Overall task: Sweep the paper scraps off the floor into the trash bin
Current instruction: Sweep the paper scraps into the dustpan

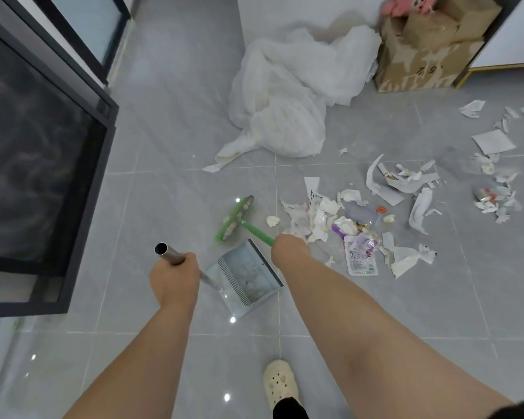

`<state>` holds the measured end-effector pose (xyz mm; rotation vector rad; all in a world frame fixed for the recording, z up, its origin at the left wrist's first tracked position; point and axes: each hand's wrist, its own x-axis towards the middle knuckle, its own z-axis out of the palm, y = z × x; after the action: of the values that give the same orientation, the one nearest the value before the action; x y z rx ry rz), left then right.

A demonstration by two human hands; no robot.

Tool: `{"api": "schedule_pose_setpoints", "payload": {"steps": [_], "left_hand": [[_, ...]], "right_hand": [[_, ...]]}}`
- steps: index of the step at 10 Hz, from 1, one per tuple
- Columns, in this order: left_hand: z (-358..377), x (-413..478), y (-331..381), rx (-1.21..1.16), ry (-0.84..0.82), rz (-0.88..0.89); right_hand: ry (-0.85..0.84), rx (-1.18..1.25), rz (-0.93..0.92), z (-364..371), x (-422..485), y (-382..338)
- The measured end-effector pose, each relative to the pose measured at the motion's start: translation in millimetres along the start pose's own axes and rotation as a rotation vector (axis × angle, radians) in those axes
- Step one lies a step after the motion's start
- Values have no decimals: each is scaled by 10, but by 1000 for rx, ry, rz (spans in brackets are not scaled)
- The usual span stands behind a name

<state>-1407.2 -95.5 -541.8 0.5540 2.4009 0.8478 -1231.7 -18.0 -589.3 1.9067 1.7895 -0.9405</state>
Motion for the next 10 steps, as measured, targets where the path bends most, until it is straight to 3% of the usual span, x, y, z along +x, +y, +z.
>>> {"api": "schedule_pose_setpoints", "payload": {"steps": [3, 5, 8, 10], "left_hand": [[247, -50, 36, 16, -17, -16], [450, -274, 173, -8, -9, -22], [802, -759, 123, -35, -63, -37], [1065, -1040, -12, 27, -107, -21]], "right_hand": [[15, -199, 90, -144, 93, 728], [-10, -172, 177, -475, -19, 1251], [31, 139, 271, -466, -351, 2056], [-95, 447, 321, -480, -489, 2322]]}}
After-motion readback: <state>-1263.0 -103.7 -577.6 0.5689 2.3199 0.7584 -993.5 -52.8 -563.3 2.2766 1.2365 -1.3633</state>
